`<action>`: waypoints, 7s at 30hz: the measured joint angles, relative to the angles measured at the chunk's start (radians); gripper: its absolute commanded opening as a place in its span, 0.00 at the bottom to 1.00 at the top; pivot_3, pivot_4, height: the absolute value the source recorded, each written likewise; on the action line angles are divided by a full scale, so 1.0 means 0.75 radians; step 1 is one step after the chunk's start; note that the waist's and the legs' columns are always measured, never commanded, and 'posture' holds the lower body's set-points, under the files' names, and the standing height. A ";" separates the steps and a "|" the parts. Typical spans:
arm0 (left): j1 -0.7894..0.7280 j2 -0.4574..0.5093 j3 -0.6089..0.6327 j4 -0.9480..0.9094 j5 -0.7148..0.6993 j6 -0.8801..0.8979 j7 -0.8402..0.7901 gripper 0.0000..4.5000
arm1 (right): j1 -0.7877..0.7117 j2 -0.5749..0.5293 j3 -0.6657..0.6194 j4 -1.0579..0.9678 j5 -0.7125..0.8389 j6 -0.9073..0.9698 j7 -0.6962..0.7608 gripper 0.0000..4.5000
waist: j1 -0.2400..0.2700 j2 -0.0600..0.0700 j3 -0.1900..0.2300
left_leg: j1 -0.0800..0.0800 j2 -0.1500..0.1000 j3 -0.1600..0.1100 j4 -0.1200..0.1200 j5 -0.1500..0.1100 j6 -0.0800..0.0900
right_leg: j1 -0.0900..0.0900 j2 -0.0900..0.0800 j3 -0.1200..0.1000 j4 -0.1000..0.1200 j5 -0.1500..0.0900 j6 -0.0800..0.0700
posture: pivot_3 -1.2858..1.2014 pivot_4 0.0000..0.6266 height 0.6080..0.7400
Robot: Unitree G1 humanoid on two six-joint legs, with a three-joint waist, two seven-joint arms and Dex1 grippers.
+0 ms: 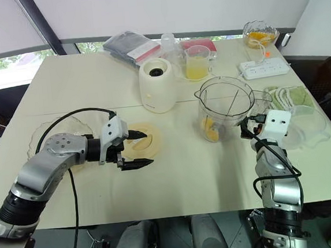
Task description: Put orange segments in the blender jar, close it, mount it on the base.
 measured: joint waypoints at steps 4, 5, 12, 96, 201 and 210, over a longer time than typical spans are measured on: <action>0.007 0.039 0.027 0.002 0.000 -0.001 -0.012 1.00 | 0.154 0.000 -0.001 -0.163 0.029 0.057 0.036 0.99 | -0.005 0.000 0.000 | 0.000 0.000 0.001 0.000 0.000 0.000 | 0.000 -0.001 0.000 0.000 0.000 0.000 | 0.52 0.24 1.00; 0.006 0.041 0.029 0.005 0.000 -0.002 -0.018 1.00 | 0.168 0.000 -0.004 -0.191 0.036 0.069 0.039 0.99 | -0.006 0.000 0.000 | 0.000 0.000 0.001 0.000 0.000 0.000 | 0.000 -0.001 0.001 0.000 0.000 0.000 | 0.52 0.24 1.00; -0.148 0.136 0.027 0.250 0.044 -0.095 -0.166 1.00 | 0.463 -0.196 -0.067 -0.594 0.274 0.282 0.297 0.99 | 0.004 -0.001 0.000 | 0.001 0.000 0.000 0.001 0.000 0.000 | 0.001 0.001 -0.001 0.000 -0.003 -0.005 | 0.52 0.24 1.00; -0.895 -0.546 -0.350 1.591 0.827 -0.038 -0.278 0.69 | 0.355 -0.404 0.243 -0.952 0.507 0.527 0.257 1.00 | 0.041 -0.017 -0.001 | -0.013 -0.003 -0.006 0.023 -0.002 0.004 | 0.001 0.000 -0.010 0.004 0.001 0.000 | 0.52 0.24 1.00; -1.507 -0.635 -0.117 2.047 0.738 -1.057 -0.496 0.05 | -0.108 -0.185 -0.044 0.135 0.024 -0.109 0.204 0.21 | 0.064 -0.013 -0.008 | -0.020 -0.004 -0.005 0.023 -0.005 0.008 | -0.005 0.004 -0.009 0.002 0.001 0.001 | 0.52 0.24 1.00; -1.633 -0.642 -0.068 2.096 0.732 -1.038 -0.513 0.05 | -0.117 -0.056 -0.033 0.046 0.050 -0.015 0.084 0.21 | 0.038 -0.012 -0.007 | -0.019 0.000 -0.006 0.023 -0.005 0.008 | -0.005 0.009 -0.009 0.004 0.001 0.000 | 0.52 0.24 1.00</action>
